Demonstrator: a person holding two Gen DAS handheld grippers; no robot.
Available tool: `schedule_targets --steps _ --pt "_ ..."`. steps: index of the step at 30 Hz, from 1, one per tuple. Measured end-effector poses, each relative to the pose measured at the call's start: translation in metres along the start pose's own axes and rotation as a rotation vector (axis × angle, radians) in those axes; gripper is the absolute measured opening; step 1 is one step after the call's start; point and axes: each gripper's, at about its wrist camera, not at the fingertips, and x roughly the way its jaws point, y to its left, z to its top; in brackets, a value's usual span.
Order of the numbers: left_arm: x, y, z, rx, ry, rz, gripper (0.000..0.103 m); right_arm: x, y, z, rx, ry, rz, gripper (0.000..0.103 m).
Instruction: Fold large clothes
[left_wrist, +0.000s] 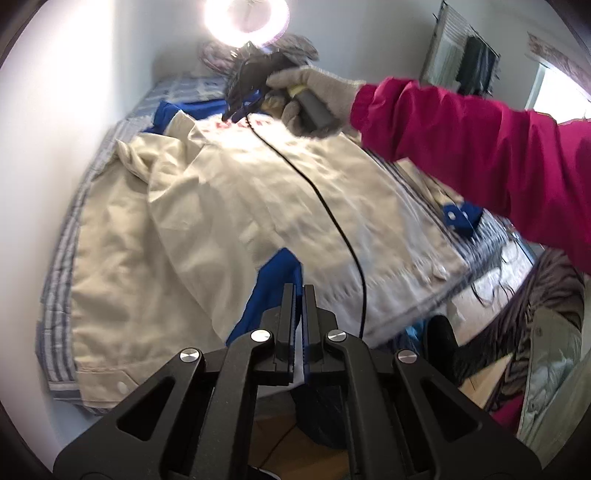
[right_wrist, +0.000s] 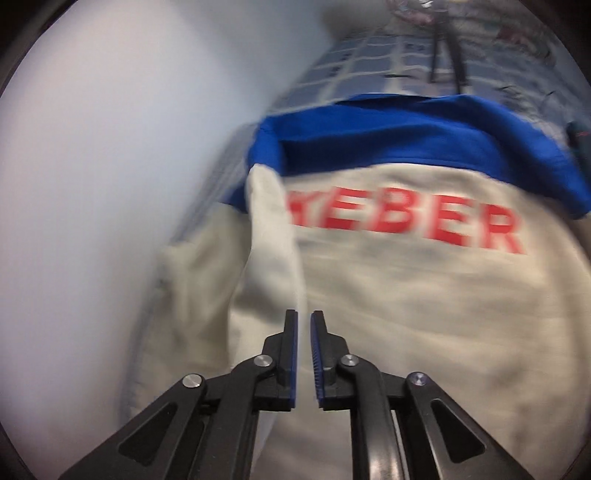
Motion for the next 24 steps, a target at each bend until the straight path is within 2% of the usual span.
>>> schedule_targets --steps 1,3,7,8,11,12,14,18,20,22,24 --pt "0.001 -0.001 0.000 -0.006 0.011 -0.011 0.000 -0.004 -0.004 -0.001 0.000 -0.009 -0.009 0.041" --pt "0.000 0.000 0.000 -0.036 0.022 -0.033 0.000 -0.013 -0.003 0.000 -0.018 -0.029 0.012 0.041" --pt "-0.019 0.015 -0.005 -0.159 -0.029 -0.044 0.001 -0.019 0.035 0.005 -0.176 -0.030 0.019 0.041" --pt "-0.024 0.022 -0.008 -0.206 -0.047 -0.025 0.005 -0.019 0.047 0.005 -0.210 -0.029 0.030 0.041" --pt "-0.022 0.047 -0.019 -0.373 -0.060 -0.005 0.035 -0.014 0.086 0.008 -0.294 -0.020 0.057 0.041" --pt "-0.017 0.056 -0.024 -0.444 -0.062 -0.007 0.041 -0.009 0.099 0.010 -0.323 -0.012 0.061 0.041" --pt "-0.004 0.066 -0.032 -0.518 -0.044 -0.025 0.046 0.000 0.123 0.011 -0.374 0.004 0.060 0.042" --pt "0.026 0.076 -0.041 -0.571 0.018 -0.025 0.047 0.021 0.163 0.013 -0.446 0.036 0.048 0.044" --pt "0.038 0.082 -0.049 -0.611 0.055 -0.039 0.047 0.032 0.177 0.014 -0.477 0.046 0.044 0.049" --pt "0.046 0.090 -0.054 -0.657 0.070 -0.063 0.047 0.041 0.186 0.014 -0.499 0.056 0.035 0.057" --pt "0.053 0.093 -0.056 -0.683 0.077 -0.107 0.046 0.051 0.192 0.016 -0.501 0.063 0.009 0.058"
